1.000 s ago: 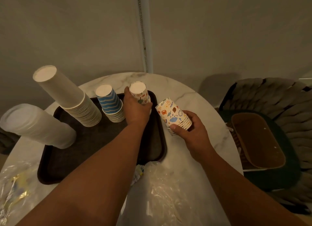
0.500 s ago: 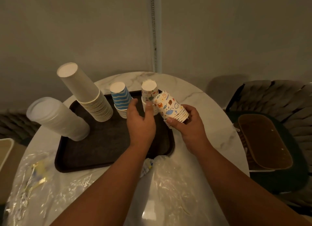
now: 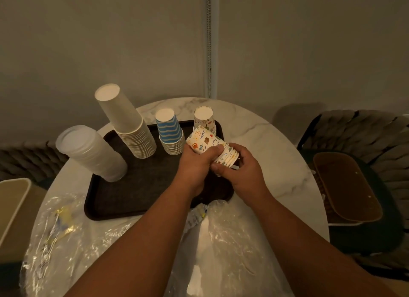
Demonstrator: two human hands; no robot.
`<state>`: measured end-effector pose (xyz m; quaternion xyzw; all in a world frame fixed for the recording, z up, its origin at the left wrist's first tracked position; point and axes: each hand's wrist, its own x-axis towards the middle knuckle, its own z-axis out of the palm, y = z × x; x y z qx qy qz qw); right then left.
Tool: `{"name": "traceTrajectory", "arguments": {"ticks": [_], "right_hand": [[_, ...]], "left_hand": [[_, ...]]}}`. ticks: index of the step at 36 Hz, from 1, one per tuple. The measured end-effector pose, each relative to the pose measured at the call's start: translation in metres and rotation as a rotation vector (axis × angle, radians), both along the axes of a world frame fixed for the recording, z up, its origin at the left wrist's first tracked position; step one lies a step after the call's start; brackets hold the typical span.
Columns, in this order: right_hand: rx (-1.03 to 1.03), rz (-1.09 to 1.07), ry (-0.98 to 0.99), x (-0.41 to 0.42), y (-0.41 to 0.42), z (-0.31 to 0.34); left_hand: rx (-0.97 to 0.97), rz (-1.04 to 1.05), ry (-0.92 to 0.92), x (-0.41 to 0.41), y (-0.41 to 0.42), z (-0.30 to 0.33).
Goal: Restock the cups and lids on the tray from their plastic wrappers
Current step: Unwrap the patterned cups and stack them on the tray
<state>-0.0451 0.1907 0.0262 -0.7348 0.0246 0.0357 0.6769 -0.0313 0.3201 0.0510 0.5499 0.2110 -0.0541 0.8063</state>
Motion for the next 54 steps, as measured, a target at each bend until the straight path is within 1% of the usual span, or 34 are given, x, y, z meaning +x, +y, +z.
{"name": "traceTrajectory", "arguments": {"ticks": [3,8,12,15,17,19,21,27,34,38,44,49,52,54], "right_hand": [[-0.033,-0.003,0.001,-0.002,-0.001,0.001],[-0.027,-0.013,-0.003,-0.002,-0.004,0.005],[-0.052,-0.045,0.001,-0.002,-0.011,0.001],[-0.040,-0.073,0.023,-0.002,-0.021,-0.005],[-0.008,-0.097,0.039,-0.002,-0.026,-0.008],[0.030,-0.103,0.049,0.000,-0.029,-0.008],[0.059,-0.097,0.042,0.004,-0.031,-0.007],[0.102,-0.096,0.033,0.010,-0.042,-0.006],[0.105,-0.091,0.042,0.009,-0.051,-0.011],[0.090,-0.090,0.042,0.010,-0.055,-0.011],[0.087,-0.095,0.051,0.010,-0.058,-0.012],[0.117,-0.107,0.055,0.009,-0.051,-0.012],[0.122,-0.116,0.055,0.010,-0.044,-0.011],[0.139,-0.121,0.054,0.010,-0.040,-0.009]], "left_hand": [[-0.005,0.017,-0.004,0.002,0.004,0.001],[0.071,0.002,-0.060,0.004,0.006,0.006],[0.293,0.043,-0.128,0.021,0.012,0.022],[0.578,0.112,-0.231,0.043,0.019,0.046],[0.726,0.154,-0.324,0.058,0.020,0.059],[0.805,0.191,-0.381,0.071,0.017,0.063],[0.856,0.197,-0.383,0.083,0.013,0.060],[0.913,0.182,-0.312,0.100,-0.002,0.022],[0.893,0.096,-0.170,0.097,-0.005,-0.020],[0.896,0.092,-0.127,0.097,-0.007,-0.034],[0.879,0.084,-0.091,0.098,-0.007,-0.035],[0.799,0.040,0.012,0.079,-0.004,-0.028],[0.820,0.035,0.003,0.056,-0.007,-0.018],[0.818,0.091,-0.043,0.037,-0.011,-0.010]]}}
